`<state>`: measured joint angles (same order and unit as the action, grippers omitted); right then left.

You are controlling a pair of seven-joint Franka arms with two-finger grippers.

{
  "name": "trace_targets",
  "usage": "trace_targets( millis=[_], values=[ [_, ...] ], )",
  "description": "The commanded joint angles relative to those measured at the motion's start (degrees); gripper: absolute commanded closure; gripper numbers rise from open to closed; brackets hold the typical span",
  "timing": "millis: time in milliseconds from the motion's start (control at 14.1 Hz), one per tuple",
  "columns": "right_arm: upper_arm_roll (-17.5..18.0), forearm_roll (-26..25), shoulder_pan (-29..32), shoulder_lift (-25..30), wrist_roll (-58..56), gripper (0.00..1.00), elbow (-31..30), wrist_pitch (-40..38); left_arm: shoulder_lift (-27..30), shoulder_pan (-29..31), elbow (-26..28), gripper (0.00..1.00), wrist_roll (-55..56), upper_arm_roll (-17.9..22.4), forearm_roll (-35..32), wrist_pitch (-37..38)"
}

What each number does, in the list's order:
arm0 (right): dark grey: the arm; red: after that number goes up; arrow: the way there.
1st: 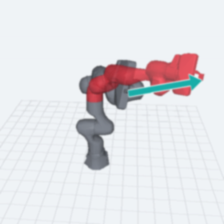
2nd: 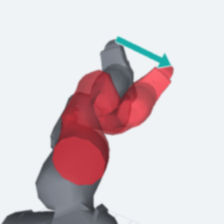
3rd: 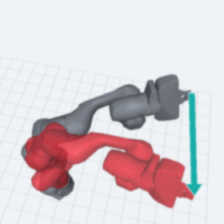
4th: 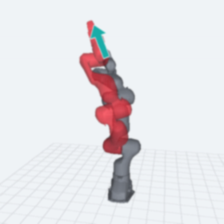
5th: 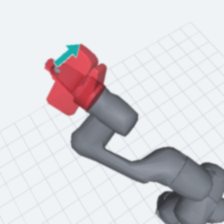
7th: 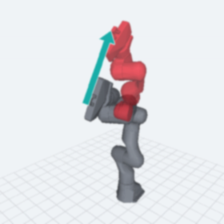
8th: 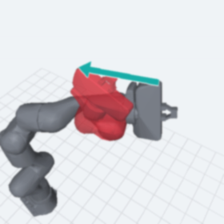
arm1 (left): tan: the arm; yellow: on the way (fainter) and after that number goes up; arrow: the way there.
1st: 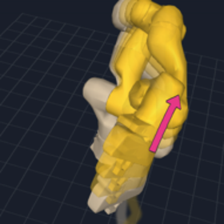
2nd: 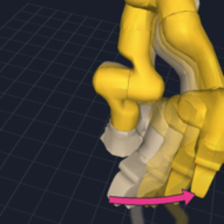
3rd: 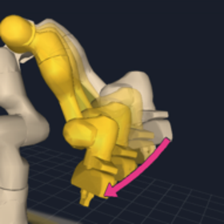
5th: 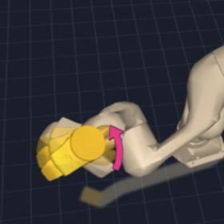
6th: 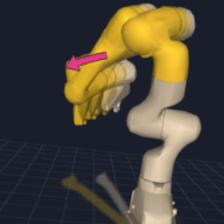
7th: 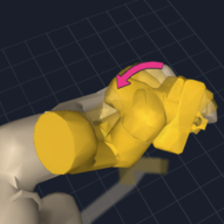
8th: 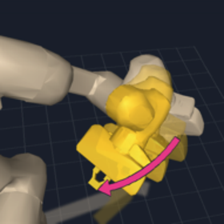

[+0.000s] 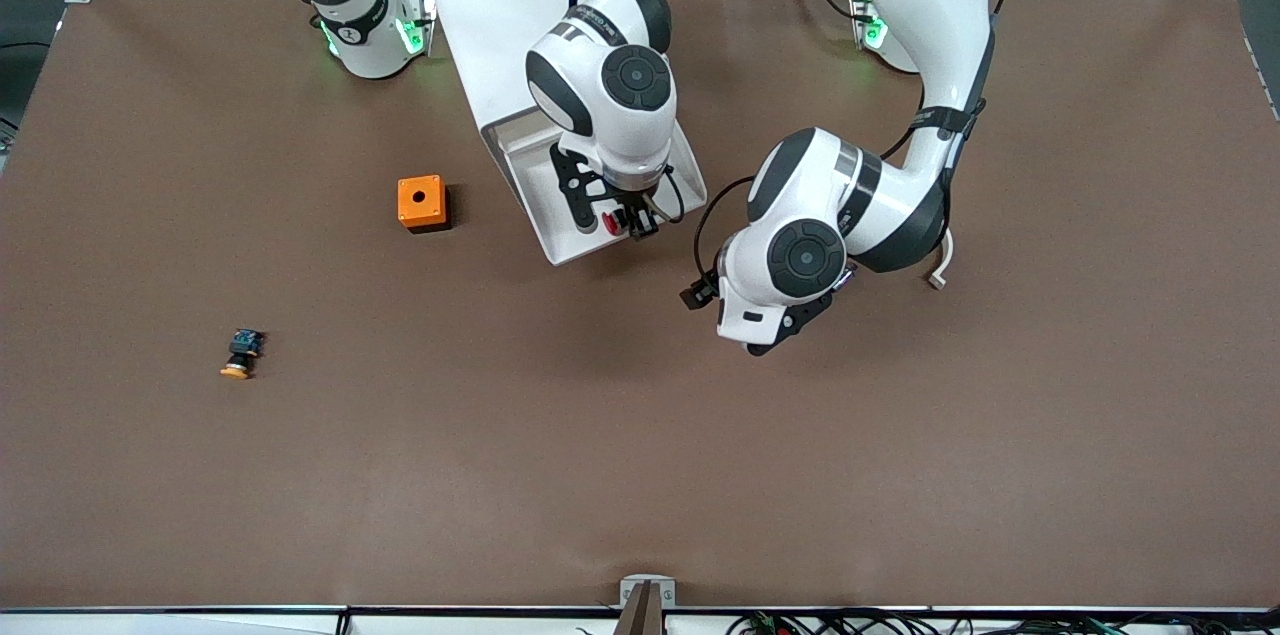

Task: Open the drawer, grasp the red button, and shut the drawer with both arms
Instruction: 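Lift the red button out while the left gripper reaches the drawer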

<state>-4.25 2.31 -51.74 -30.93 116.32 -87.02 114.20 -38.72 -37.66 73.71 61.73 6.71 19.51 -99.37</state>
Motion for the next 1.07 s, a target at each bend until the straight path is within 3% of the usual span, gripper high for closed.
trace_targets(
  millis=[0, 356, 711, 996],
  values=[
    [-0.41, 0.94, -0.82, -0.45, 0.75, 1.0, 2.21, -0.91, 0.93, -1.01, 1.17, 0.0, 1.64, 0.06, -1.15, -0.83],
    [-0.41, 0.94, 0.49, 1.3, -2.13, 1.0, 3.7, -2.57, -0.12, -2.94, 1.61, 0.0, 5.85, 0.06, -0.71, -4.86],
    [-0.76, 0.94, 10.31, 7.45, -32.58, 1.0, 1.78, -13.55, -0.21, -6.45, 7.66, 0.0, 5.95, -0.03, -1.41, -16.45],
    [-0.94, 0.06, 21.73, 11.24, -55.44, 1.0, -4.02, -13.04, -0.56, -9.88, 8.9, 0.0, 5.51, -0.03, -1.67, -20.34]
  ],
)
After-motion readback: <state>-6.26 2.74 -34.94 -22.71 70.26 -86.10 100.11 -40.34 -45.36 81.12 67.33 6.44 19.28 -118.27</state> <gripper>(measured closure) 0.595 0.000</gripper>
